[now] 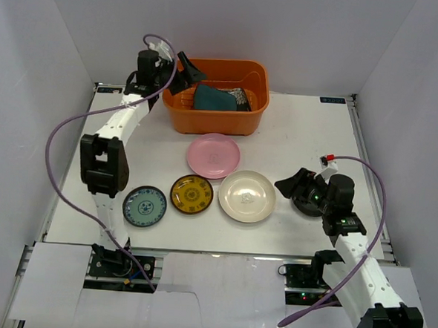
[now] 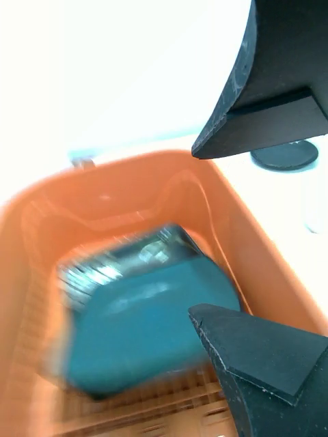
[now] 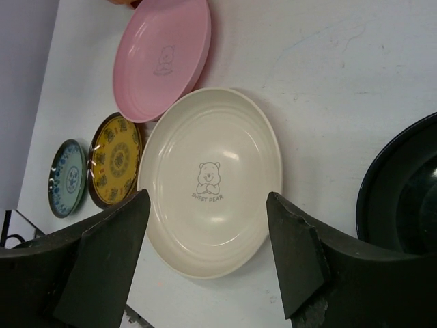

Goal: Place the plates into the plastic bin on the countertop

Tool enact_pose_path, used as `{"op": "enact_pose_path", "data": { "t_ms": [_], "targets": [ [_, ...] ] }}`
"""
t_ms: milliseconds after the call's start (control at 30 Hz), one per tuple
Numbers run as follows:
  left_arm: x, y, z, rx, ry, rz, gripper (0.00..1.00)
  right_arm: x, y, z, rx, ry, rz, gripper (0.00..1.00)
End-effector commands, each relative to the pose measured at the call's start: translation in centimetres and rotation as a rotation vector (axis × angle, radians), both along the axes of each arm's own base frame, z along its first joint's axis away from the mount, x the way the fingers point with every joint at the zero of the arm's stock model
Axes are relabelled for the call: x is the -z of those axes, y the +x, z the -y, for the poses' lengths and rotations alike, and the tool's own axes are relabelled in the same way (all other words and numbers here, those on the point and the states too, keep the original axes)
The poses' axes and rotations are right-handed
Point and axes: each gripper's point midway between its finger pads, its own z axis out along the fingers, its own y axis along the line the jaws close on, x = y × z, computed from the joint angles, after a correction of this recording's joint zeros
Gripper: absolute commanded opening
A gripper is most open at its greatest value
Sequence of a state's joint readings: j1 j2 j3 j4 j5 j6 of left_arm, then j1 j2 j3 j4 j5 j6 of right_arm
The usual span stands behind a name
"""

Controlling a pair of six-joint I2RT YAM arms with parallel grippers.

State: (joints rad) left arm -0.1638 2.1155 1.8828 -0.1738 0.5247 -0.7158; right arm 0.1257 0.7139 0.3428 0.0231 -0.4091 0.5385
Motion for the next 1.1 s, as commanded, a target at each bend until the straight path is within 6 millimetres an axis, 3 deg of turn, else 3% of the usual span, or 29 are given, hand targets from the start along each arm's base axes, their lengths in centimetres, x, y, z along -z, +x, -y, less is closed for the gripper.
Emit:
{"op": "enact_pose_path", "data": {
  "t_ms": [0,67,133,233,267,300,367,400,467,533,633,800,833,867,933,1000,1067],
  "targets": [
    [-17.6,-4.0,-2.3,-0.068,0.035,0.520,0.98,-1.4,1.0,0.5,0.033,-0.071,0.065,0.74],
    [-18.6,-6.1,-4.1,-0.151,0.078,0.545,0.98,-0.4,0.5,0.6,0.038,-0.088,0.029,0.72],
    [-18.0,-7.8,-5.3,-0.203,0.109,0.530,0.98,0.6,0.1,0.4,0.033,-0.101,0.005,0.71],
    [-14.6,-12.2,-7.1,-0.281,0.138,0.439,0.95,1.7,0.0,0.4,0.050,-0.139,-0.012,0.69],
    [-13.1,-13.4,-7.1,-0.284,0.138,0.409,0.92,1.9,0.0,0.3,0.050,-0.150,-0.016,0.69],
    [-9.9,-15.7,-7.6,-0.301,0.145,0.348,0.90,2.2,-0.3,-0.2,0.033,-0.159,-0.022,0.69],
    [-6.0,-17.8,-7.3,-0.308,0.158,0.275,0.84,2.8,-0.2,-0.4,0.034,-0.182,-0.034,0.69],
    [-1.9,-19.1,-7.7,-0.315,0.183,0.200,0.82,3.2,-0.6,-1.0,0.012,-0.195,-0.042,0.69],
    [1.7,-20.0,-7.5,-0.320,0.177,0.108,0.79,4.1,-0.6,-1.0,0.022,-0.239,-0.068,0.70],
    [5.5,-20.5,-7.1,-0.309,0.191,0.012,0.79,4.8,-0.9,-1.6,0.011,-0.265,-0.079,0.71],
    [8.2,-20.0,-6.2,-0.304,0.236,-0.049,0.79,6.6,-0.4,-0.8,0.078,-0.353,-0.115,0.72],
    [12.7,-19.0,-4.4,-0.269,0.303,-0.133,0.79,8.9,0.2,-1.5,0.076,-0.387,-0.160,0.69],
    [13.3,-18.8,-4.2,-0.266,0.307,-0.150,0.78,10.0,0.1,-1.5,0.072,-0.404,-0.195,0.64],
    [14.9,-18.6,-3.8,-0.256,0.321,-0.171,0.78,10.3,0.2,-1.5,0.080,-0.408,-0.203,0.34],
    [15.7,-18.1,-3.2,-0.242,0.323,-0.183,0.76,10.2,0.5,-1.1,0.117,-0.414,-0.208,0.08],
    [16.8,-17.8,-2.8,-0.235,0.326,-0.195,0.74,9.8,0.3,-0.5,0.140,-0.413,-0.189,0.08],
    [17.2,-17.3,-2.1,-0.219,0.318,-0.191,0.66,7.2,0.7,0.0,0.180,-0.388,-0.116,0.08]
  ]
}}
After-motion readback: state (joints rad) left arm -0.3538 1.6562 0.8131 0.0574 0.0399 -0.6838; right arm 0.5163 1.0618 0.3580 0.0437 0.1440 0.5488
